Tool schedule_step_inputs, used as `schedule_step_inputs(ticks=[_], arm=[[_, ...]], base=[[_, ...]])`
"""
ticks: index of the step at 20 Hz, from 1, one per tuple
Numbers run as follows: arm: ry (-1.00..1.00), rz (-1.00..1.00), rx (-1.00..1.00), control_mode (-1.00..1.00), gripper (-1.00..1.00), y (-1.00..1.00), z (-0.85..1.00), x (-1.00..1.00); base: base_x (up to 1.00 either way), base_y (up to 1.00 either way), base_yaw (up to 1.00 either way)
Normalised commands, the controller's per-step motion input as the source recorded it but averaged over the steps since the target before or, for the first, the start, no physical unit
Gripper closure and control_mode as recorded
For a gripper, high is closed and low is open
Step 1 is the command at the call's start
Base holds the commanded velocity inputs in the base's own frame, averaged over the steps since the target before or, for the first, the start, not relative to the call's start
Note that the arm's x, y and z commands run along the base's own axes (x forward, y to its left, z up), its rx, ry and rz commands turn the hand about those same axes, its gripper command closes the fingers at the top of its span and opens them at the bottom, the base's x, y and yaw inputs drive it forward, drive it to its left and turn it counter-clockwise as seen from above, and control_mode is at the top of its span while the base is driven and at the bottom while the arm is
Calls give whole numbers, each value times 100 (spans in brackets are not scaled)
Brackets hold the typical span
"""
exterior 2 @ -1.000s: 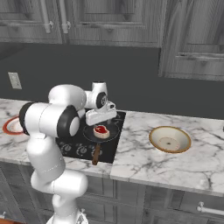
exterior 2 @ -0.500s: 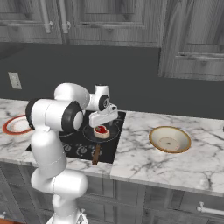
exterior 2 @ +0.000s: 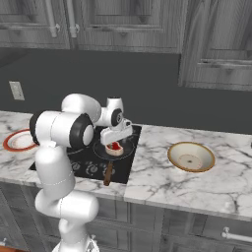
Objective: Place one of the steaks on the plate and the other in the bowl. Then place the bowl in the fridge.
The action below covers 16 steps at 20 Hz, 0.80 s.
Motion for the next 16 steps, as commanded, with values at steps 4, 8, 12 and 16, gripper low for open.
schedule_step_inputs(ticks=[4, 8, 12, 16], arm=[[0, 0, 0, -100, -100, -3, -14, -9], [0, 0, 0, -100, -100, 0, -14, -8], [2, 3, 0, -100, -100, -4, -21, 0], [3, 4, 0, -100, -100, -1, -27, 0]], base=[[0, 0, 0], [0, 0, 0], [0, 0, 0], [0, 0, 0]])
